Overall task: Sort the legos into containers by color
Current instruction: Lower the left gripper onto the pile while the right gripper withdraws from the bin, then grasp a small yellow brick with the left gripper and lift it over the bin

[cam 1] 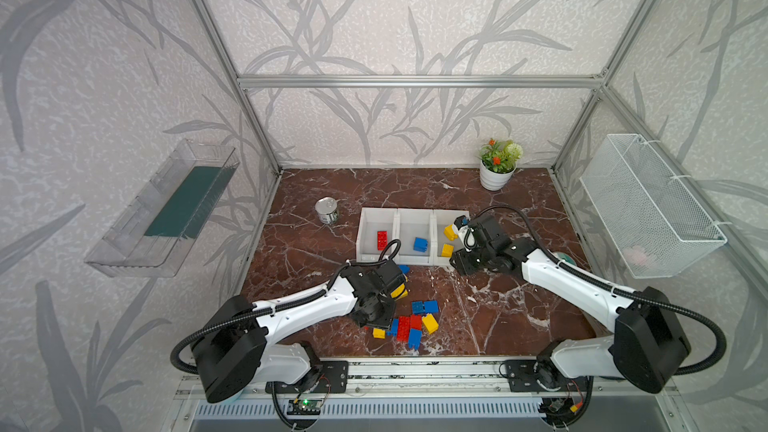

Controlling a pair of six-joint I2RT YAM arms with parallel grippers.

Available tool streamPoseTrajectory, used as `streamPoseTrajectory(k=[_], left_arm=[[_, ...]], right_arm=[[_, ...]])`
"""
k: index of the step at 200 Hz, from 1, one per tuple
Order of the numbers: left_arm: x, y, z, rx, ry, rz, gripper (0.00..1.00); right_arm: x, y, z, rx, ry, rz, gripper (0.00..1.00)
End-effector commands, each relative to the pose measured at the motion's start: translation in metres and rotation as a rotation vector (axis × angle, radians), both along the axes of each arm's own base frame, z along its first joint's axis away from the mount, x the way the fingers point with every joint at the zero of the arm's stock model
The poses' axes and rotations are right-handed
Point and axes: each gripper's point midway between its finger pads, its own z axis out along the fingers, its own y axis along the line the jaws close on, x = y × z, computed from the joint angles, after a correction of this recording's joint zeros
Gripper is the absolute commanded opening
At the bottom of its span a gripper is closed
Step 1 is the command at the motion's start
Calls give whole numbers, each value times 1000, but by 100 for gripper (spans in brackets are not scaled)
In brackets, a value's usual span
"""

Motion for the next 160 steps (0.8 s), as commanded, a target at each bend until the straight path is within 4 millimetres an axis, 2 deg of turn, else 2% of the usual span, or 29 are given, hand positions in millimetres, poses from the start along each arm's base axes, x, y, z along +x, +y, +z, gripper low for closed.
streamPoseTrajectory(k=[1, 32, 67, 102, 116, 139, 160], left_arm=[[-5, 8, -5, 51, 27, 5, 51], [-4, 6, -10, 52, 32, -9, 49], [-2, 7, -11, 60, 21, -22, 36], [6, 8, 5, 68, -30, -45, 32], [17, 2, 19, 54, -80, -72, 32], [57, -6, 56, 80, -251, -94, 32], [98, -31, 91, 38, -405, -164, 32]], right_arm=[[-1, 2, 3, 13, 0, -7, 60], [-3, 1, 0, 11, 8, -14, 58], [-3, 0, 3, 9, 2, -26, 55], [-1, 1, 11, 17, -18, -34, 54], [1, 0, 17, 23, -34, -44, 53], [4, -5, 30, 32, -77, -73, 52], [8, -15, 43, 29, -129, -121, 51]])
